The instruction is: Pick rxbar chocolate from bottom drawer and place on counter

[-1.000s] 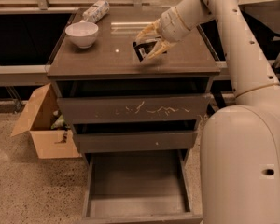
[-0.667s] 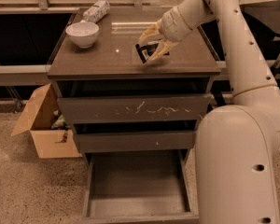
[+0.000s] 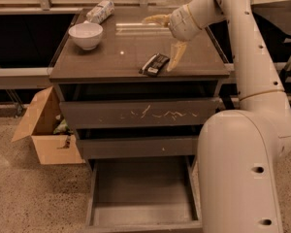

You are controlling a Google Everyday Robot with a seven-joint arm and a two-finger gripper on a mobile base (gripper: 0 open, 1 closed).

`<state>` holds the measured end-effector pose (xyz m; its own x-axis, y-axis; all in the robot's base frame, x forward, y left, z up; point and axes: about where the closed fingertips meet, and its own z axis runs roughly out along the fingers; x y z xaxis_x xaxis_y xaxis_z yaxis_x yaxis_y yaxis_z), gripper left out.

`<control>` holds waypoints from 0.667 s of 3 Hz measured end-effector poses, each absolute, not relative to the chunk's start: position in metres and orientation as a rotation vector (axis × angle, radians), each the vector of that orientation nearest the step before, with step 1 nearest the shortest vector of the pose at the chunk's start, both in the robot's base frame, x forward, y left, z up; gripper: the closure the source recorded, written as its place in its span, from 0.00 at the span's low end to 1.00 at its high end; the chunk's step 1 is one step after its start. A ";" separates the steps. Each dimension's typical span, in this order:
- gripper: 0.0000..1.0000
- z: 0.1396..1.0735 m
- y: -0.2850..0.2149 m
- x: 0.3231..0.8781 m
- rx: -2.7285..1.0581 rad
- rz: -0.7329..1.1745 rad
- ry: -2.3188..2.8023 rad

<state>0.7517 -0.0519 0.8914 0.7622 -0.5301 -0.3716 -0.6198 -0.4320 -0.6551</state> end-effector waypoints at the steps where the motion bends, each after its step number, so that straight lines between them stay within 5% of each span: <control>1: 0.00 0.890 -0.050 0.753 -2.124 0.137 0.858; 2: 0.00 0.893 -0.047 0.750 -2.093 0.158 0.858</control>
Offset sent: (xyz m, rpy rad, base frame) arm -0.0272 0.0008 0.0039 0.0646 0.0358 0.0034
